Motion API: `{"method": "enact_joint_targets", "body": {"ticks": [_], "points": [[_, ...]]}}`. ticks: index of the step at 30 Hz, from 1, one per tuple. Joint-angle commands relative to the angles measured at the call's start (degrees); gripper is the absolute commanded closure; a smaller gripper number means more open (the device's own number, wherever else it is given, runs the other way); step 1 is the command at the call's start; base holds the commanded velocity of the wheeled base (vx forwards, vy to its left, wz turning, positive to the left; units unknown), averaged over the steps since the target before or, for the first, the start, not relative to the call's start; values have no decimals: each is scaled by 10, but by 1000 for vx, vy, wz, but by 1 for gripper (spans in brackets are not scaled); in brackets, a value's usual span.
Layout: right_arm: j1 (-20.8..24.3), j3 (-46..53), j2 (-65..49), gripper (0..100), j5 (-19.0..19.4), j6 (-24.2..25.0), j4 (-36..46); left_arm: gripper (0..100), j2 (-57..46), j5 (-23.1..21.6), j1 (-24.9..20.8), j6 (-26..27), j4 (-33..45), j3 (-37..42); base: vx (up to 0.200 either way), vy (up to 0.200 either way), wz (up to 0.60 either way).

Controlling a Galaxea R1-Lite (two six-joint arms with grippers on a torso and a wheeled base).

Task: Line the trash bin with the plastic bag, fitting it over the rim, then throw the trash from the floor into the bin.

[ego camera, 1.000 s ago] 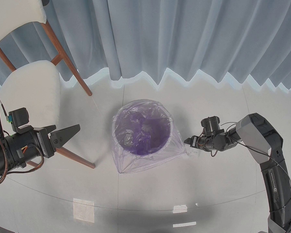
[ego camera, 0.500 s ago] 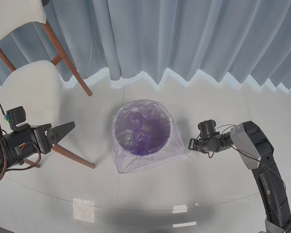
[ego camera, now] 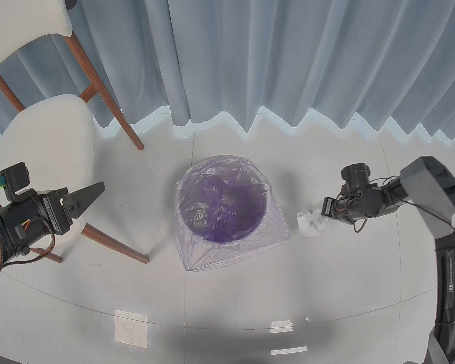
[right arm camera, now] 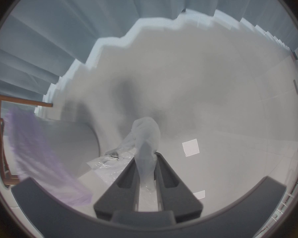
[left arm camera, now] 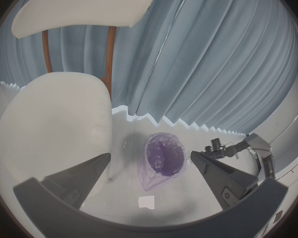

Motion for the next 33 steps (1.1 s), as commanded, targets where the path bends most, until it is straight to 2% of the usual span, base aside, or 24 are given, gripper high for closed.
{"method": "enact_joint_targets", "body": {"ticks": [1,5,7,11,12,13,16,20,22,23,25,27,28,33], "points": [[-42,294,-370,100,42,-19,-87,0,-59,26,57,2,0,-4,0,0,0],[-23,361,-477,100,33,-57,-142,0,-72,26,100,30,0,-6,0,0,0],[-12,369,-495,100,33,-61,-150,0,-73,26,107,35,0,-7,0,0,0],[76,380,-531,100,32,-91,-193,0,-72,26,123,46,0,-32,0,0,0],[76,380,-531,100,32,-91,-193,0,-72,26,123,46,0,-32,0,0,0],[116,391,-534,100,32,-113,-224,0,-72,27,130,46,1,-43,0,0,0],[166,429,-530,100,33,-139,-288,0,-72,27,142,46,1,-60,0,0,0],[222,491,-511,100,56,-142,-347,0,-72,26,150,46,1,-77,0,0,0],[223,493,-510,100,59,-142,-348,0,-72,26,150,46,1,-77,0,0,0],[226,511,-471,100,86,-147,-393,0,-74,26,150,46,1,-80,0,0,0],[226,516,-434,100,90,-147,-450,0,-77,26,150,46,1,-80,0,0,0],[226,516,-426,100,90,-147,-461,0,-78,26,150,46,1,-80,0,0,0],[225,500,-334,100,91,-147,-589,0,-82,26,150,46,1,-85,0,0,0],[227,481,-215,100,90,-154,-724,0,-85,27,150,48,1,-91,0,0,0]]}}
